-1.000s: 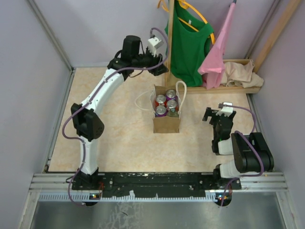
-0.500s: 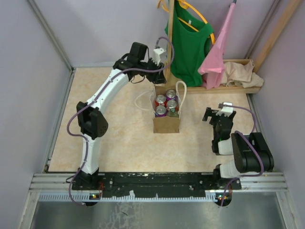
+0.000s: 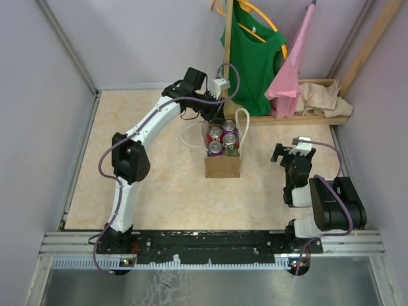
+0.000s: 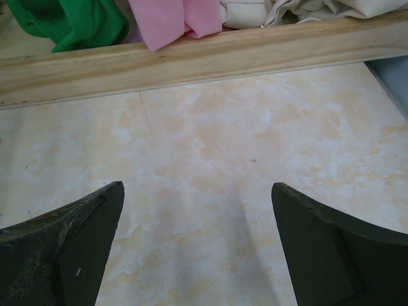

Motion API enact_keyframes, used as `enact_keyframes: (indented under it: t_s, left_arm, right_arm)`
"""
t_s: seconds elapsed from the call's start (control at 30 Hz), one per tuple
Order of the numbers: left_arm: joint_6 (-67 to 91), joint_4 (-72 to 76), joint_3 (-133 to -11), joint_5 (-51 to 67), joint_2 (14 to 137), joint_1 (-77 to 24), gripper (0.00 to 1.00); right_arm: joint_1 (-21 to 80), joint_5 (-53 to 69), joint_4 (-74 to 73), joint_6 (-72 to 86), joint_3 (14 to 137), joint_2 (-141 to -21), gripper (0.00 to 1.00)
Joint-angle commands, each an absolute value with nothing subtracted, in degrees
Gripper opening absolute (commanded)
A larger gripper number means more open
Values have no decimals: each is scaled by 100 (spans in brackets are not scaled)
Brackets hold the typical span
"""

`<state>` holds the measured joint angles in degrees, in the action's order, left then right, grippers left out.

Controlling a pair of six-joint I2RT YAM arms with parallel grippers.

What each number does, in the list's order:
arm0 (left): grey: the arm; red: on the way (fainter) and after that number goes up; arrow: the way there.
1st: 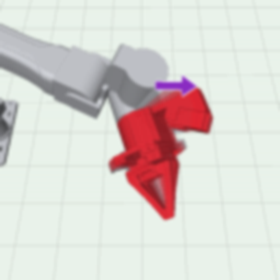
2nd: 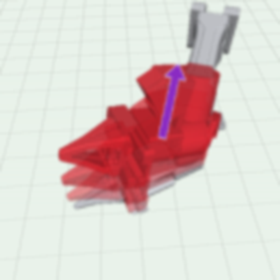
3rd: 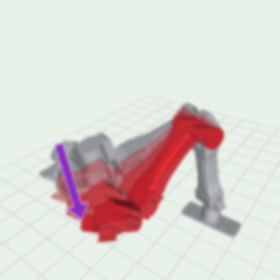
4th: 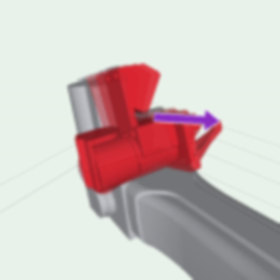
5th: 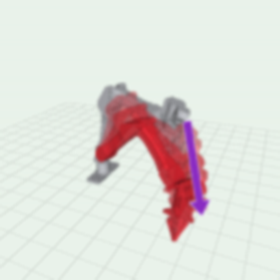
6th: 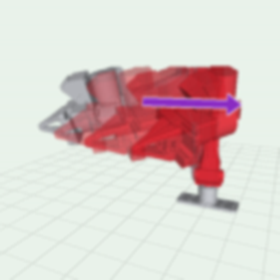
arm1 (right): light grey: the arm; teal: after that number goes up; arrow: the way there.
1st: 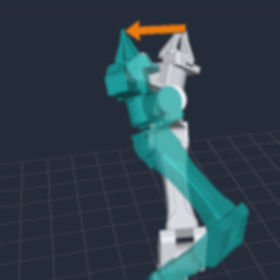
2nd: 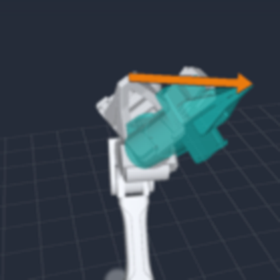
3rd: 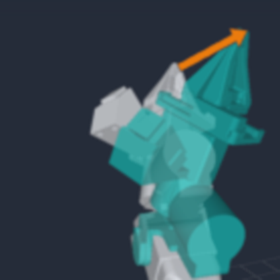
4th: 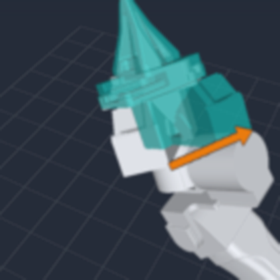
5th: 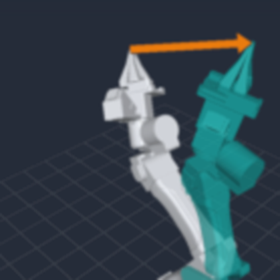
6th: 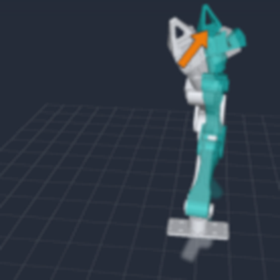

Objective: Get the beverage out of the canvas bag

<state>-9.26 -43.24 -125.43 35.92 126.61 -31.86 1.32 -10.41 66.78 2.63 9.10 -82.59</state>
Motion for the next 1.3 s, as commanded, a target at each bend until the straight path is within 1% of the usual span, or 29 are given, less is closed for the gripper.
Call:
enact_keyframes:
  t_s: [0.0,0.03,0.1,0.13,0.17,0.2,0.27,0.3,0.33,0.43,0.67,0.97,1.27]
  left_arm:
    - [-1013,-4170,-12625,3439,12979,-3210,53]
    - [-1042,-4148,-12636,3395,13012,-3216,59]
    - [-1108,-4129,-12688,3348,13070,-3233,62]
    - [-1127,-4116,-12703,3330,13091,-3234,66]
    - [-1140,-4092,-12713,3313,13112,-3238,72]
    - [-1149,-4053,-12705,3301,13117,-3237,79]
    - [-1165,-4000,-12706,3244,13143,-3243,89]
    - [-1156,-3962,-12701,3207,13148,-3250,96]
    - [-1152,-3923,-12698,3172,13160,-3244,99]
    - [-1178,-3807,-12687,3136,13186,-3258,99]
    - [-1188,-3623,-12641,2535,13353,-3378,99]
    - [-1162,-3478,-12674,2582,13584,-3399,99]
    - [-1280,-3388,-12564,2105,13741,-3426,99]
  right_arm:
    - [129,-1060,6970,269,1028,-8262,99]
    - [119,-1059,6970,265,1027,-8262,99]
    - [123,-1060,6970,271,1028,-8262,99]
    - [123,-1063,6970,271,1028,-8262,99]
    - [123,-1063,6970,270,1028,-8262,99]
    - [120,-1062,6970,270,1028,-8262,99]
    - [123,-1059,6970,270,1026,-8262,99]
    - [123,-1061,6968,272,1028,-8262,99]
    - [116,-1061,6969,268,1028,-8257,99]
    - [121,-1058,6970,272,1028,-8262,99]
    - [122,-1060,6970,270,1028,-8261,99]
    - [122,-1063,6970,270,1028,-8262,99]
    - [123,-1063,6967,272,1028,-8262,99]
